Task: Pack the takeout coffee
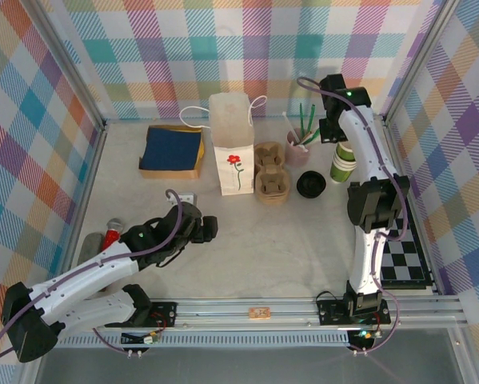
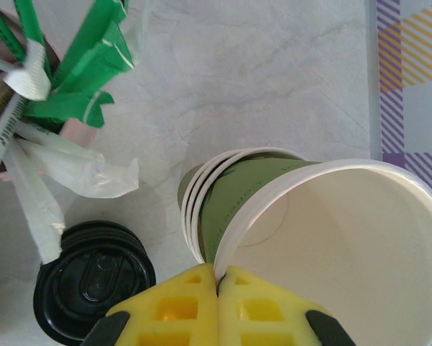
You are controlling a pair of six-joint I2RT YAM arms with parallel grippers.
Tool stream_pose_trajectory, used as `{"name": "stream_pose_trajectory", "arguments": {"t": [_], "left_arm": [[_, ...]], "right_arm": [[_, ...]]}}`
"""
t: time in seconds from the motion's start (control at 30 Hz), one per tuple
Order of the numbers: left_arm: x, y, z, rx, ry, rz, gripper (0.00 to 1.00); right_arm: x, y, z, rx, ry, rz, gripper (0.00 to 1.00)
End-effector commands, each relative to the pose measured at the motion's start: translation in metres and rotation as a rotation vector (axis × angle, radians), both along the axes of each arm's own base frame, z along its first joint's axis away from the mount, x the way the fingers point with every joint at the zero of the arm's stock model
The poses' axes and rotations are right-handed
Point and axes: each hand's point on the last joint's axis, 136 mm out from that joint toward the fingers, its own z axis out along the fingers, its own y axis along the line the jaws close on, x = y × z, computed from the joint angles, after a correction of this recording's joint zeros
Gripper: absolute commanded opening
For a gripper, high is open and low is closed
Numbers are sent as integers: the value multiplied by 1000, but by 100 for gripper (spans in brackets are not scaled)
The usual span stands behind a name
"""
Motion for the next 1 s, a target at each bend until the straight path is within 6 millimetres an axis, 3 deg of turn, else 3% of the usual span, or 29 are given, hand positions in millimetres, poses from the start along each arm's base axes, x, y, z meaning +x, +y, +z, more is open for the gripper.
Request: {"name": "stream_pose_trajectory", "arguments": {"t": [0.0, 0.37, 0.67, 0.83, 0.97], "left_arm": [[0, 0, 17, -5, -33, -4, 88], [1, 0, 37, -37, -73, -6, 87], [1, -2, 49, -77, -102, -11, 87], [1, -1, 54, -100, -115, -5, 87], [-1, -4, 58, -146, -118, -3, 86]], "right_arm": [[-8, -1, 18, -33, 3, 16, 0], [-20, 14, 69, -34, -97, 50, 1], [-41, 28, 110, -19, -187, 97, 0], [-62, 52, 121, -15, -194, 179, 0], [-86, 76, 115, -15, -145, 255, 0]]}}
